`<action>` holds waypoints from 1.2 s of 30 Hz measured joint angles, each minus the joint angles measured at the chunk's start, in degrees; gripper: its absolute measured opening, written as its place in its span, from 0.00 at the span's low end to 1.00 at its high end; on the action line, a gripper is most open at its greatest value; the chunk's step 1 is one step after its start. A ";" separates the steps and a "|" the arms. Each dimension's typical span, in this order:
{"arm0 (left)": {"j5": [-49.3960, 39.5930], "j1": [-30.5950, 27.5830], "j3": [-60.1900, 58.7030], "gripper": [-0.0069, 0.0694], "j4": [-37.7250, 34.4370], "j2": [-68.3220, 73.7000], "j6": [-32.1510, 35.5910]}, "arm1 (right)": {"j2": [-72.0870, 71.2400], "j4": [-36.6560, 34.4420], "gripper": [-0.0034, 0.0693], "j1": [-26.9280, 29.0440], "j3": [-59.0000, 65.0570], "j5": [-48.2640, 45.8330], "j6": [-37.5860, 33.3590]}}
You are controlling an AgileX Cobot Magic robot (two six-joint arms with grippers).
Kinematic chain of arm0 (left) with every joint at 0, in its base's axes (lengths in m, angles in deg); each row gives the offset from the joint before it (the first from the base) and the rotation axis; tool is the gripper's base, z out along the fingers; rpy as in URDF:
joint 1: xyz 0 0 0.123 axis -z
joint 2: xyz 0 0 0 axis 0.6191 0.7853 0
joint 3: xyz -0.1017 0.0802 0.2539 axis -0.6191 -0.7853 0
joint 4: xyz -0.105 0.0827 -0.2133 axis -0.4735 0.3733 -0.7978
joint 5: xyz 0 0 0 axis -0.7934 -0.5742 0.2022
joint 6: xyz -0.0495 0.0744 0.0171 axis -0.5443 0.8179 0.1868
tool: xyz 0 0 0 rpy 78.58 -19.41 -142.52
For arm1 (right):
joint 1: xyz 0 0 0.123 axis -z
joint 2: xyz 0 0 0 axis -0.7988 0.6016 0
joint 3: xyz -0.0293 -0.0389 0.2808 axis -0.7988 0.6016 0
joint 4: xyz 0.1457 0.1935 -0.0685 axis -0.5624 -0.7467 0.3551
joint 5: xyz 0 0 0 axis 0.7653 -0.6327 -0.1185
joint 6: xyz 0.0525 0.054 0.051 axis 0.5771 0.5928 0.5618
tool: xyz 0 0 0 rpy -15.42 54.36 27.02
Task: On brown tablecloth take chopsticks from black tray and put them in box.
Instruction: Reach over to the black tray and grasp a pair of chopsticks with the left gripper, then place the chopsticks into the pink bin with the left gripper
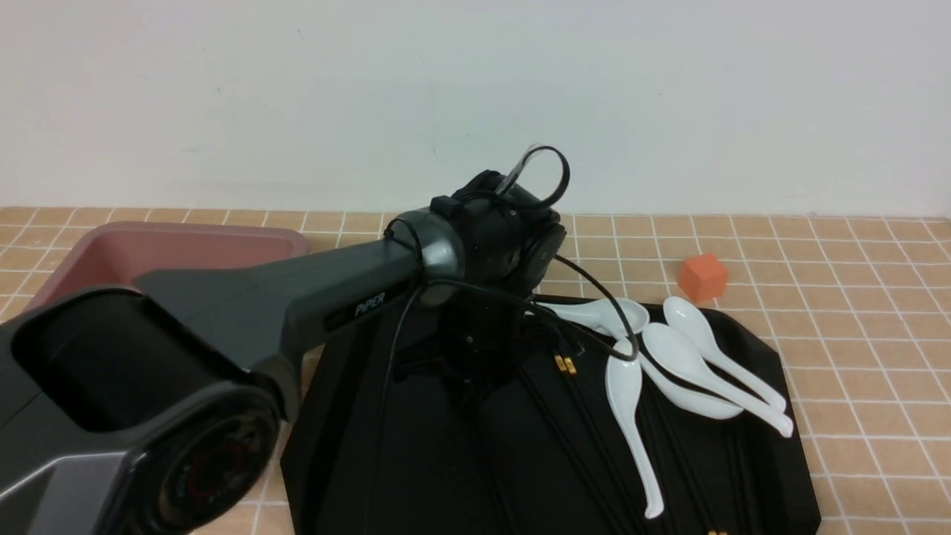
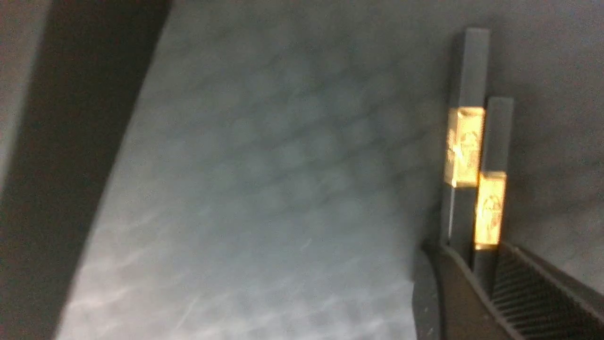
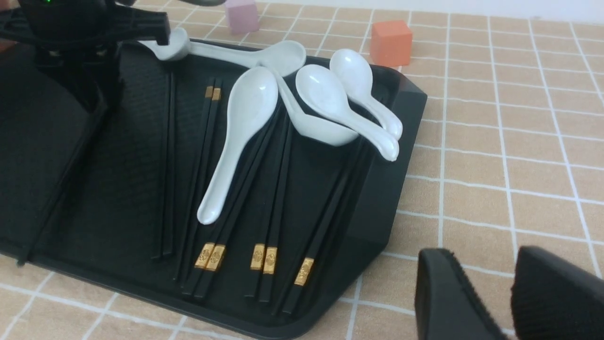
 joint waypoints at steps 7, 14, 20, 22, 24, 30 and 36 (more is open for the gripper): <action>-1.83 -1.42 -0.53 0.25 -2.59 -4.61 0.41 | 0.00 0.00 0.38 0.00 0.00 0.00 0.00; -2.39 -6.18 -0.64 0.25 -3.19 -13.26 3.91 | 0.00 0.00 0.38 0.00 0.00 0.00 0.00; -2.80 -13.81 -0.70 0.25 -2.72 -22.05 11.35 | 0.00 0.00 0.38 0.00 0.00 0.00 0.00; -3.09 -15.95 -0.70 0.25 -2.31 -23.96 14.56 | 0.00 0.00 0.38 0.00 0.00 0.00 0.00; -3.44 -19.13 -0.83 0.25 -1.68 -26.45 20.27 | 0.00 0.00 0.38 0.00 0.00 0.00 0.00; -3.70 -23.86 -4.48 0.25 1.36 -29.38 34.42 | 0.00 0.00 0.38 0.00 0.00 0.00 0.00; -3.41 -29.07 -11.29 0.25 6.49 -28.13 44.54 | 0.00 0.00 0.38 0.00 0.00 0.00 0.00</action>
